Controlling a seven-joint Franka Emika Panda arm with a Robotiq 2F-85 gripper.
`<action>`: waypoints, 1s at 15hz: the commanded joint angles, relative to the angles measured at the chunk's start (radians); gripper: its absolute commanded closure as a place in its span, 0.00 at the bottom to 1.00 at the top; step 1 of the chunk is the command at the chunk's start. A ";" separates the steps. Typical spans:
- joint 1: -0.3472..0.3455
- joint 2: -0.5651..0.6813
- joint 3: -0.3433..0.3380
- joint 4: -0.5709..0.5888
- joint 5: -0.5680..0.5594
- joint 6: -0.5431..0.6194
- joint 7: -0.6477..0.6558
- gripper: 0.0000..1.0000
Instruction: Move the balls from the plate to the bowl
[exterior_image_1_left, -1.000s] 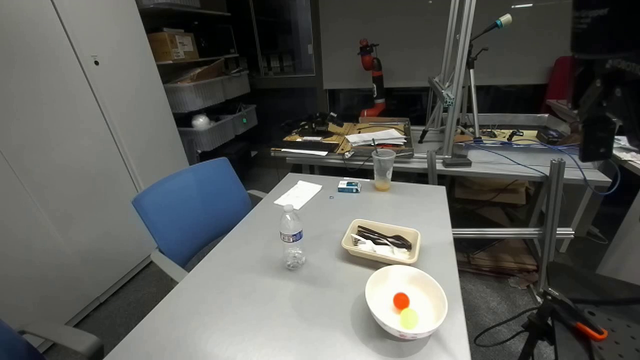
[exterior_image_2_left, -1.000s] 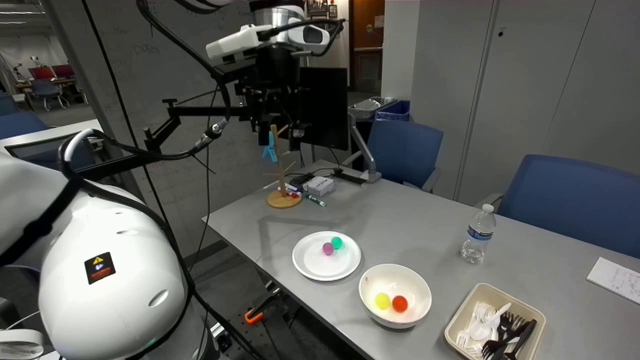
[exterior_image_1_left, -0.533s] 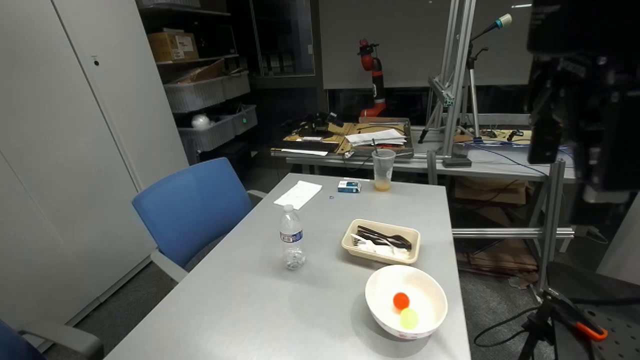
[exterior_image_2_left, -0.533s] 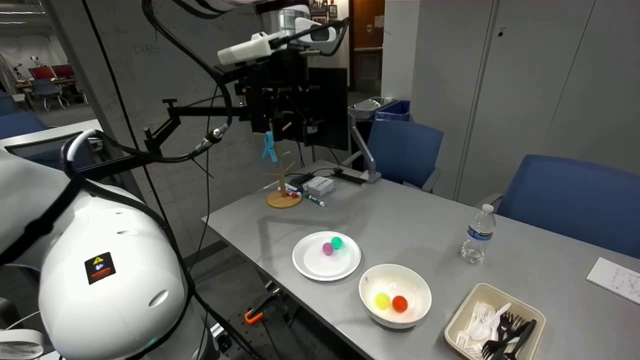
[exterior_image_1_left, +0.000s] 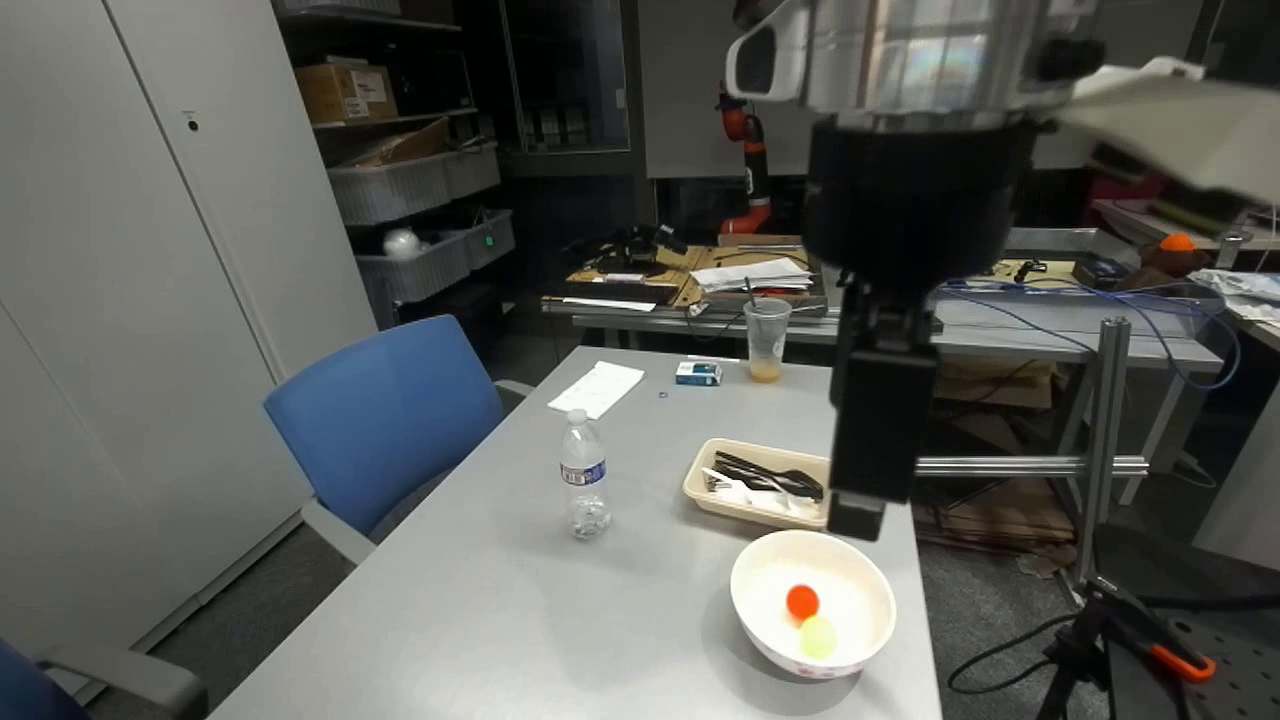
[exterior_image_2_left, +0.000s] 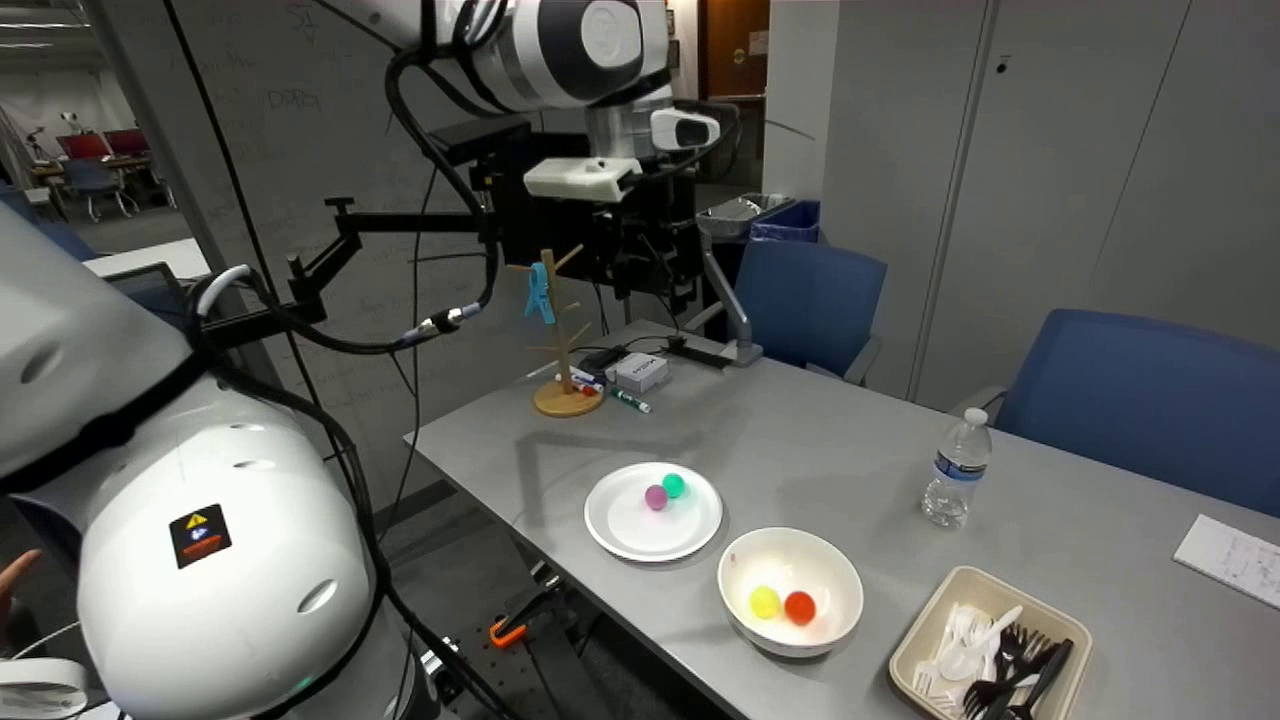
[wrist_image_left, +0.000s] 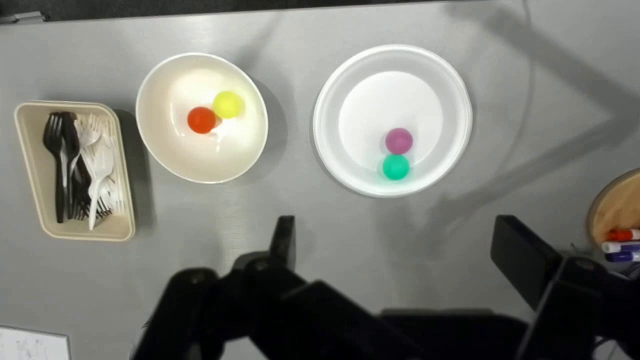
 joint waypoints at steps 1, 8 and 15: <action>0.011 0.106 -0.001 0.027 0.030 0.083 0.034 0.00; 0.010 0.122 -0.008 0.013 0.013 0.097 0.020 0.00; 0.003 0.195 -0.008 0.024 -0.010 0.147 0.017 0.00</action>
